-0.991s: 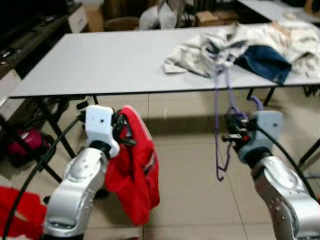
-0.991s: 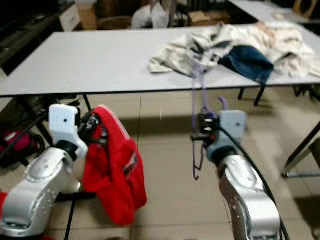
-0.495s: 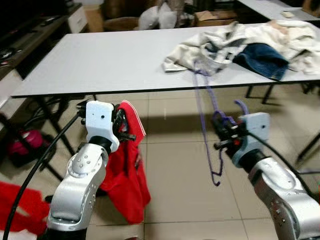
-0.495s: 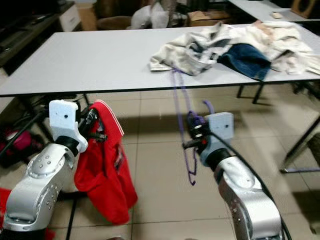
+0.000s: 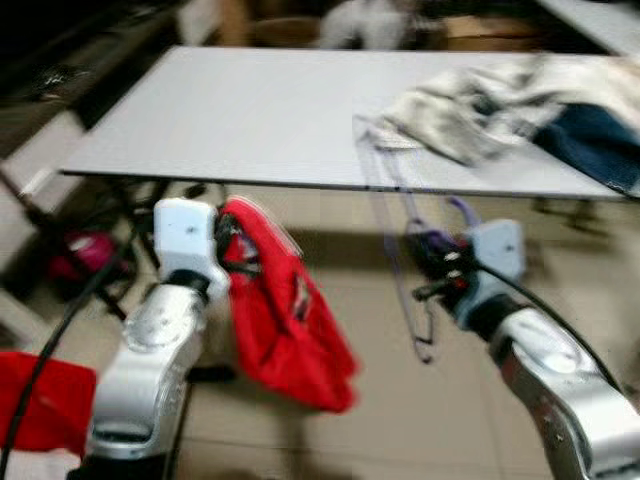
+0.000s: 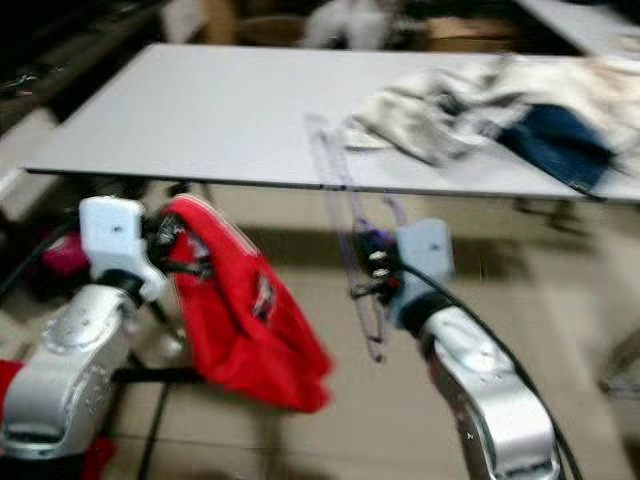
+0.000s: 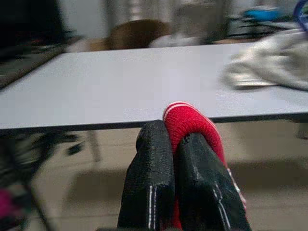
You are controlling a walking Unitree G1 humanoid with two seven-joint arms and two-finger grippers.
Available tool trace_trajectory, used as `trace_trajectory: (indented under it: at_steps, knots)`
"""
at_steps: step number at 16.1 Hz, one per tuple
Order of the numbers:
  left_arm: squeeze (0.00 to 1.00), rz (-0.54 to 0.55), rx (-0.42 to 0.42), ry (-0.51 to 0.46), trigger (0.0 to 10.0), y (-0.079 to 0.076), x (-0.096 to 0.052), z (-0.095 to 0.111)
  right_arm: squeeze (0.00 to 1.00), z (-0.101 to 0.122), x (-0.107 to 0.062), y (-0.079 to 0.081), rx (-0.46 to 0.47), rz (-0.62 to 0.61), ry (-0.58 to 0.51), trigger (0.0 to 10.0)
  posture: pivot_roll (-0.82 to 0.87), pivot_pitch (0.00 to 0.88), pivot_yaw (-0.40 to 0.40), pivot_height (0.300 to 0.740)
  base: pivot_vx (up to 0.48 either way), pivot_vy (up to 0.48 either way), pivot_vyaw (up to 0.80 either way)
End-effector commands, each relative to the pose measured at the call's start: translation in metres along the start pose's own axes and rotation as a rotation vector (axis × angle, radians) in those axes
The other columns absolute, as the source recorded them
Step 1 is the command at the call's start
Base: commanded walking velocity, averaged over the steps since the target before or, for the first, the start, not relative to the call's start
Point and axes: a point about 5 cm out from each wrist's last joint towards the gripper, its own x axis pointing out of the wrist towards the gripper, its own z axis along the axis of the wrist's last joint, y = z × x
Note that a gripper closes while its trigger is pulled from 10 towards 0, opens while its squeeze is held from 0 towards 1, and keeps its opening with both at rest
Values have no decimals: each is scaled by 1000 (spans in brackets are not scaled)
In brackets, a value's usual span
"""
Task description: Hang hanger
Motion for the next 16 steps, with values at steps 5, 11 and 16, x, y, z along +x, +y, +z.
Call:
trace_trajectory:
  at_steps: [5, 11, 16]
  knots:
    - [0, -13, 6, -45, 10000, -1, 2, 9, 0, 3, 0, 5, -29, 54, -16, 10000, -114, 0, 86, 740, 331, 0, 0]
    - [0, -103, 22, -75, 10000, -3, 14, 18, 0, 11, -6, -11, -142, 128, 1, 10000, -124, 0, 103, 740, 331, 0, 0]
    - [0, -120, 5, -84, 10000, -6, 17, 20, 0, 9, -7, -10, -160, 130, 0, 10000, -120, 0, 111, 740, 329, 0, -320]
